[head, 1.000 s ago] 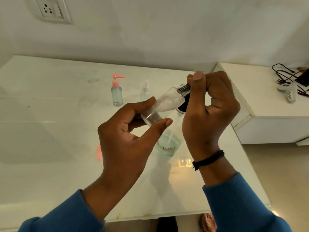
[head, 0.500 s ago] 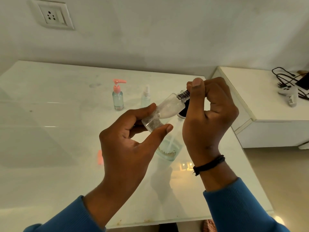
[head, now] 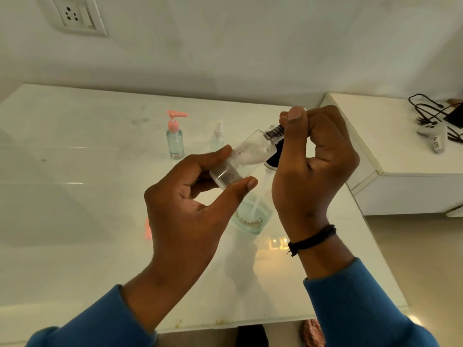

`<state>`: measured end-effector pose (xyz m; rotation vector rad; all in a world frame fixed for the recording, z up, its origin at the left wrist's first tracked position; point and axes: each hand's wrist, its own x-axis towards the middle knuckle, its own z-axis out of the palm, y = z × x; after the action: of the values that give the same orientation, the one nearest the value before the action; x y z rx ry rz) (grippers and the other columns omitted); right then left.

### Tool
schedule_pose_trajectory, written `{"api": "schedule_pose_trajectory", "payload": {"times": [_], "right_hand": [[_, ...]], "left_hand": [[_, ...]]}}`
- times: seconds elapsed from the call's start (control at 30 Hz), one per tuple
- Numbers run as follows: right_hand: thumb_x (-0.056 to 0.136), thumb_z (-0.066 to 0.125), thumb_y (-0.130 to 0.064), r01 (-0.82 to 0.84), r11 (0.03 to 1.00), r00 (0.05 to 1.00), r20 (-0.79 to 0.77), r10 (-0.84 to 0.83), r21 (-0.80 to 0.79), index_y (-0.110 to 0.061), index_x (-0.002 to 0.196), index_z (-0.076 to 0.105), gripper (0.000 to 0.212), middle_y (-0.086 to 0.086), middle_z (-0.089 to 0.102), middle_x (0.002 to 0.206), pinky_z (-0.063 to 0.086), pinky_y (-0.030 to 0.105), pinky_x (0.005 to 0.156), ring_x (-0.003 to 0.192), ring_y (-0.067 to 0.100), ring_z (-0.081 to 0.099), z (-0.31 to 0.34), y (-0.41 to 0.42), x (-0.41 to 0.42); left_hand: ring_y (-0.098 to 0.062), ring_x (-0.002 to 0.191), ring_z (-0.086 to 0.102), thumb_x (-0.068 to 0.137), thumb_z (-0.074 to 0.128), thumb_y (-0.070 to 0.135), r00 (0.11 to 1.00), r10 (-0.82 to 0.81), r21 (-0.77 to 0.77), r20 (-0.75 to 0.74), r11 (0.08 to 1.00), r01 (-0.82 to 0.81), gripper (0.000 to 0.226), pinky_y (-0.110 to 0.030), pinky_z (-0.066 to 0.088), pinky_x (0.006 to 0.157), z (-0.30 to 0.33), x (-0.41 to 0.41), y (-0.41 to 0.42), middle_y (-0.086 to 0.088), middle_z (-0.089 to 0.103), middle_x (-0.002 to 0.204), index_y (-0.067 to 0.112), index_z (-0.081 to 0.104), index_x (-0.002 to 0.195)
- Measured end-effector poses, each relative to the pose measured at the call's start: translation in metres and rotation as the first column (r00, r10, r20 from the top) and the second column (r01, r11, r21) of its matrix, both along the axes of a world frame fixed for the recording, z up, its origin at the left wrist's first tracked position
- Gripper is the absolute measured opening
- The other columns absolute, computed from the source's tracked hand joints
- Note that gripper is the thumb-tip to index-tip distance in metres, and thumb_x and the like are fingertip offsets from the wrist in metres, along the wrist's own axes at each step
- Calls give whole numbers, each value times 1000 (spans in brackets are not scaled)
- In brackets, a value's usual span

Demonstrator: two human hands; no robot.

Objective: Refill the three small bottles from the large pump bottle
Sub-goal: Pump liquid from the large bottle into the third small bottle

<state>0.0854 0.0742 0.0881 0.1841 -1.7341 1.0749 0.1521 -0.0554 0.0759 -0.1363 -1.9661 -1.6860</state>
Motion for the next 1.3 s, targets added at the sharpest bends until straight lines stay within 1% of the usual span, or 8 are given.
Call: {"api": "schedule_pose_trajectory", "payload": {"times": [0.1, 0.3, 0.47, 0.63, 0.83, 1.0, 1.17, 1.3], "right_hand": [[99, 59, -6, -19, 1000, 1000, -3, 19, -15, 2, 70, 64, 31, -1, 57, 73, 45, 52, 61, 67, 31, 55, -5, 0, 0], [100, 58, -9, 12, 1000, 1000, -8, -12, -8, 5, 69, 64, 34, 8, 59, 68, 43, 48, 62, 67, 31, 54, 0, 2, 0], [100, 58, -9, -28, 999, 1000, 10, 28, -24, 3, 71, 66, 33, 0, 58, 72, 45, 52, 63, 67, 28, 56, -3, 1, 0], [100, 57, -9, 12, 1000, 1000, -1, -12, 2, 5, 68, 63, 35, 9, 58, 67, 42, 47, 63, 66, 29, 52, 2, 2, 1], [101, 57, -11, -15, 1000, 1000, 16, 15, -12, 3, 70, 64, 34, 4, 58, 70, 44, 52, 62, 68, 31, 55, -3, 2, 0], [100, 57, -8, 7, 1000, 1000, 5, -7, -21, 7, 68, 62, 36, 11, 57, 67, 41, 44, 62, 65, 29, 51, 0, -1, 1], [101, 57, -12, 0, 1000, 999, 33, 1, -30, 5, 70, 63, 36, 9, 59, 69, 44, 51, 63, 67, 29, 54, -3, 1, 0], [100, 57, -9, 4, 1000, 1000, 5, -4, -15, 7, 69, 64, 35, 11, 59, 67, 42, 43, 64, 66, 28, 52, 2, 1, 0]], "left_hand": [[7, 98, 69, 74, 87, 22, 1000, -3, 15, 4, 1000, 3, 42, -7, 54, 77, 0, 0, 0, 25, 68, 106, 24, 68, 111], [8, 96, 69, 74, 87, 23, 1000, 0, 13, 0, 1000, 0, 41, -7, 54, 77, 1, 1, 0, 27, 67, 104, 25, 68, 110], [9, 97, 68, 74, 86, 25, 1000, -12, 33, 23, 999, 11, 41, -6, 53, 76, 0, 0, 0, 31, 66, 104, 27, 68, 110], [6, 95, 70, 74, 87, 22, 1000, -1, 21, 10, 1000, 1, 41, -8, 54, 77, -1, 0, 0, 26, 68, 104, 24, 69, 111], [10, 96, 68, 74, 86, 27, 1000, -4, 24, 23, 1000, 3, 41, -6, 53, 76, 0, 0, 1, 31, 66, 104, 27, 68, 110], [8, 95, 69, 75, 86, 25, 1000, 5, 3, 11, 1000, -5, 40, -7, 53, 77, -1, 0, -1, 28, 67, 103, 25, 68, 111], [9, 96, 68, 75, 86, 25, 1000, -4, 21, 22, 1000, 4, 41, -6, 53, 76, -1, 0, 0, 30, 66, 104, 26, 68, 111], [7, 96, 69, 76, 87, 24, 1000, 8, 4, 14, 1000, -8, 41, -8, 54, 77, -1, 0, -1, 28, 67, 104, 25, 68, 112]]}}
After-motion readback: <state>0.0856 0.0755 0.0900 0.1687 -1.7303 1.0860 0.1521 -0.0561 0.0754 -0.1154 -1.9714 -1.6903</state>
